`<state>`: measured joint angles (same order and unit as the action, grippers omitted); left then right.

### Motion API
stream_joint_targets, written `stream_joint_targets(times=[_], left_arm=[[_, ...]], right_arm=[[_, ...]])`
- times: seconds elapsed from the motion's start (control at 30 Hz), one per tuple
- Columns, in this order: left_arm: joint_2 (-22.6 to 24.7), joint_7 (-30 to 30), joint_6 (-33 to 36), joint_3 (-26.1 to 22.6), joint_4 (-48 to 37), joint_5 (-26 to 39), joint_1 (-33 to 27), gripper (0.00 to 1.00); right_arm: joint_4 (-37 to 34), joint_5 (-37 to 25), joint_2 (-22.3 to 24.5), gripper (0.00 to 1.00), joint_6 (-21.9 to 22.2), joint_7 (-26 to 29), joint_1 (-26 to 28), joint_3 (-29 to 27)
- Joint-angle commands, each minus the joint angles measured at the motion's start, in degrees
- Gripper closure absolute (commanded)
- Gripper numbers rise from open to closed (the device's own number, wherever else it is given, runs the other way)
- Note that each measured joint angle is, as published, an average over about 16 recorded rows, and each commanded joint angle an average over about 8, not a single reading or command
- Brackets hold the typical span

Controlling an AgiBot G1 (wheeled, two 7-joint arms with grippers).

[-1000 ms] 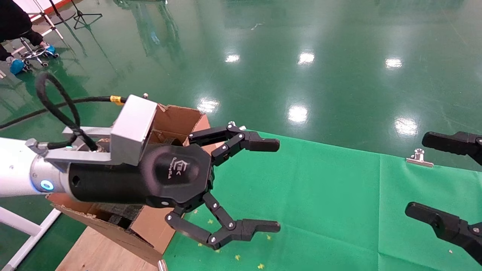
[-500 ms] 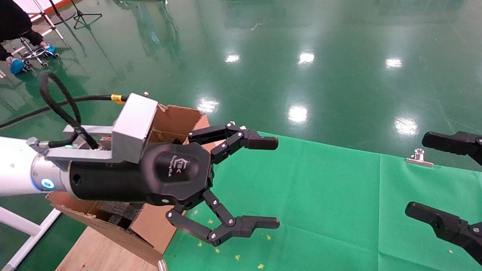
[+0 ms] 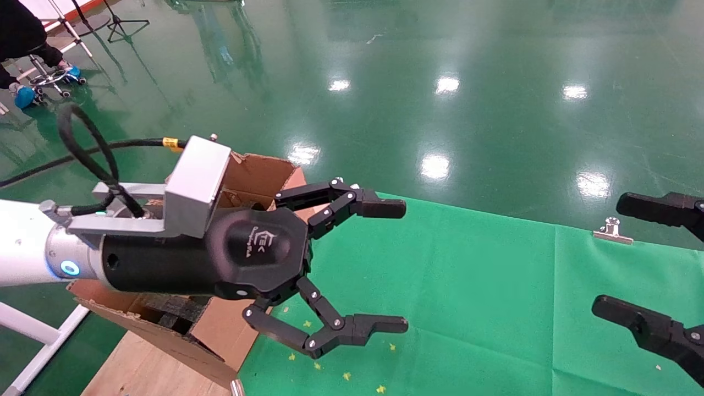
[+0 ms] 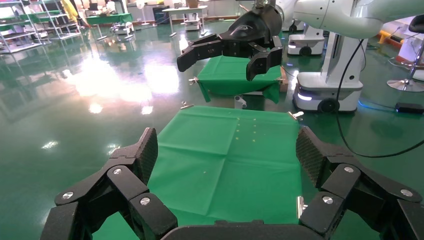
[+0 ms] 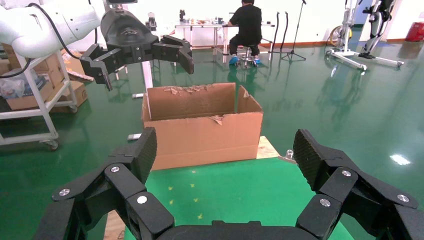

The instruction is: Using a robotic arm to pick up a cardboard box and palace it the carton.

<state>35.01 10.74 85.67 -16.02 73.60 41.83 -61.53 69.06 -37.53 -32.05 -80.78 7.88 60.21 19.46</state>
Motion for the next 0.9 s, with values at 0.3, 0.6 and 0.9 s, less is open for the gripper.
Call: stream_joint_targets(times=[0.3, 0.6, 0.9], left_arm=[[0.0, 0.0, 0.0, 0.0, 0.0, 0.0, 0.0, 0.00], [0.0, 0.0, 0.0, 0.0, -0.1, 0.0, 0.0, 0.00], [0.0, 0.0, 0.0, 0.0, -0.1, 0.0, 0.0, 0.00]], right_arm=[[0.0, 0.0, 0.0, 0.00, 0.0, 0.0, 0.0, 0.0], [0.0, 0.0, 0.0, 0.00, 0.0, 0.0, 0.0, 0.0], [0.0, 0.0, 0.0, 0.00, 0.0, 0.0, 0.0, 0.0]])
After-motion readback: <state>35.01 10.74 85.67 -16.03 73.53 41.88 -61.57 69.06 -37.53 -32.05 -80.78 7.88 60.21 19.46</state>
